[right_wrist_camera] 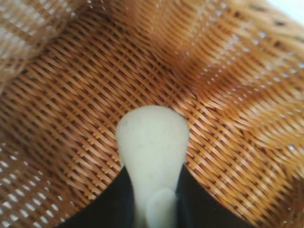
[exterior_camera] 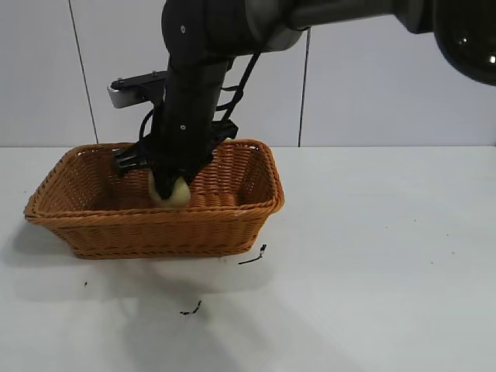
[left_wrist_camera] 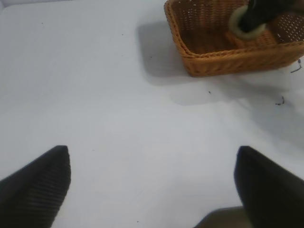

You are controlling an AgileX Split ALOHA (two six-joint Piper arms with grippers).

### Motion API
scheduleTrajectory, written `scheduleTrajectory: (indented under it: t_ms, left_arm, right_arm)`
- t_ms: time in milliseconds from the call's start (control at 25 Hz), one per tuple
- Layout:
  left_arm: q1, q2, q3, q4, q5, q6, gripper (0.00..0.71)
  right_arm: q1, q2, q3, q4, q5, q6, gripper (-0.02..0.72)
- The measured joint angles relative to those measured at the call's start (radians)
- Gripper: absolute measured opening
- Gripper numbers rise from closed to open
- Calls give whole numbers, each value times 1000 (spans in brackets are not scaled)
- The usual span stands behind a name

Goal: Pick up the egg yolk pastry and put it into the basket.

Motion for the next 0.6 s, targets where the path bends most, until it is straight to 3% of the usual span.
scheduleTrajectory:
  t_ms: [280,600]
  left_arm:
    - [0,0,0,0,0,0,696]
    - [0,0,0,0,0,0,696]
  right_arm:
    - [-56,-102,-2,0,26,15,684]
    - [-319,-136,-2,-2,100,15,683]
